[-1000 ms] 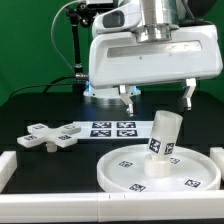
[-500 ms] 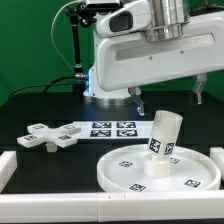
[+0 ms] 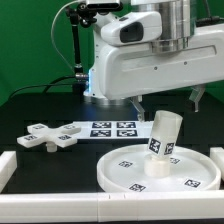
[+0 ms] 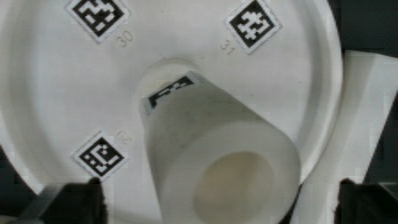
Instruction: Assemble round table
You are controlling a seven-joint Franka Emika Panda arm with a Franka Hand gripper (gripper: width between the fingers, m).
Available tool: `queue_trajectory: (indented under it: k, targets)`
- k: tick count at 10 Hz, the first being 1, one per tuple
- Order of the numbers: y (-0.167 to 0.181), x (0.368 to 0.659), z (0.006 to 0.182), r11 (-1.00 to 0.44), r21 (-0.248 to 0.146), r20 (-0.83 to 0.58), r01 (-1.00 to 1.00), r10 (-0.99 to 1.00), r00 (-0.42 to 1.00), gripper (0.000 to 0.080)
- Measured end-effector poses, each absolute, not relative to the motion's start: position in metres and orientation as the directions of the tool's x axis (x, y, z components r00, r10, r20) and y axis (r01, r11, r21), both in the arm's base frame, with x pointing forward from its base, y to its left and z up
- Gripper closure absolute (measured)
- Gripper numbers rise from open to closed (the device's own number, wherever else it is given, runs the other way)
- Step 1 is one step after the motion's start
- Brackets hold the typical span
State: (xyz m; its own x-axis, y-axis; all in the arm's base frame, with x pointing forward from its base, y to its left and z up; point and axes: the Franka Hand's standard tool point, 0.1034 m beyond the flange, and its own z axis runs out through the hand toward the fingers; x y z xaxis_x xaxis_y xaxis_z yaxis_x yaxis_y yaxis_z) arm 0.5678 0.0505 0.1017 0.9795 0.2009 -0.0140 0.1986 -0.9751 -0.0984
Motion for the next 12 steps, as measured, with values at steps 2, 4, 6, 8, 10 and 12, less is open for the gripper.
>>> queue_trajectory:
  k: [2, 4, 6, 8, 10, 12]
  targets:
    - [0.050, 0.566, 0.095, -0.973, -0.097, -0.009, 0.208, 0.210, 0.978, 0.0151]
    - [0.049, 0.564, 0.092, -0.973, -0.098, -0.014, 0.210, 0.212, 0.977, 0.0151]
    - [0.044, 0.564, 0.091, -0.971, -0.099, -0.015, 0.218, 0.221, 0.975, 0.0151]
    - [0.038, 0.565, 0.091, -0.969, -0.099, -0.013, 0.226, 0.229, 0.973, 0.0151]
    - [0.034, 0.565, 0.091, -0.970, -0.099, -0.013, 0.222, 0.224, 0.975, 0.0396]
    - [0.033, 0.565, 0.091, -0.971, -0.100, -0.013, 0.219, 0.221, 0.975, 0.0392]
